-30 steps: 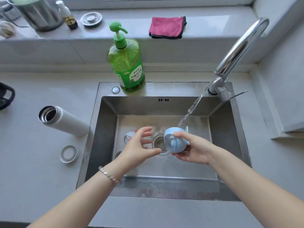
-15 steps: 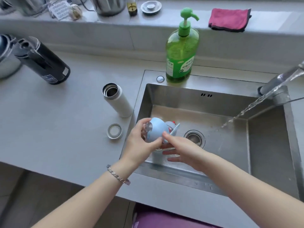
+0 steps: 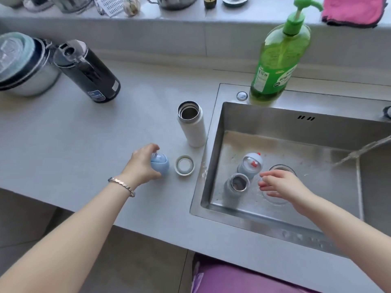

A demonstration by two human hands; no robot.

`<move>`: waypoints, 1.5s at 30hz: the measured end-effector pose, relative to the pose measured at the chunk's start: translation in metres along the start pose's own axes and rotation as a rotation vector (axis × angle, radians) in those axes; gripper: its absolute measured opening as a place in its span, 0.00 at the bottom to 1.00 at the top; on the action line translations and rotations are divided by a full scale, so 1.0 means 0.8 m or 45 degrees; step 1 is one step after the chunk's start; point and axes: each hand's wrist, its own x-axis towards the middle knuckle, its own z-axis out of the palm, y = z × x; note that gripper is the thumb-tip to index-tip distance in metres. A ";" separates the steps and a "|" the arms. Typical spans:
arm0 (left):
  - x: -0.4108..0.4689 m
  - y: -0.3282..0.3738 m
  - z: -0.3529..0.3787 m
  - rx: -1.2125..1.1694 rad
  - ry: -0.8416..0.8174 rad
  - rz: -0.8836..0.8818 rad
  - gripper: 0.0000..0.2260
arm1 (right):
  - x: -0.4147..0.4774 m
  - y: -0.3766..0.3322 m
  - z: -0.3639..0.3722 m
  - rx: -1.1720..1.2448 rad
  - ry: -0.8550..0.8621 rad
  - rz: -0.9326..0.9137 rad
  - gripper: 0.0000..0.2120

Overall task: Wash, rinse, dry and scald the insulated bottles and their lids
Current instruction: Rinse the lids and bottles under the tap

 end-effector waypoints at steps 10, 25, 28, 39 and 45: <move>-0.034 0.011 0.039 -0.091 0.284 0.175 0.21 | 0.037 0.032 0.019 -0.365 0.021 -0.049 0.10; -0.064 0.108 0.109 -0.181 -0.192 0.393 0.10 | 0.134 0.088 0.087 -1.241 0.073 -0.243 0.36; -0.058 0.117 0.111 -0.220 -0.204 0.350 0.08 | 0.122 0.091 0.066 -1.030 0.124 -0.207 0.34; -0.038 0.294 0.145 -0.525 -0.410 0.554 0.27 | -0.003 0.060 -0.197 0.021 0.329 -0.286 0.27; -0.040 0.421 0.171 -0.406 -0.537 0.745 0.34 | -0.017 0.053 -0.272 0.442 0.277 -0.389 0.28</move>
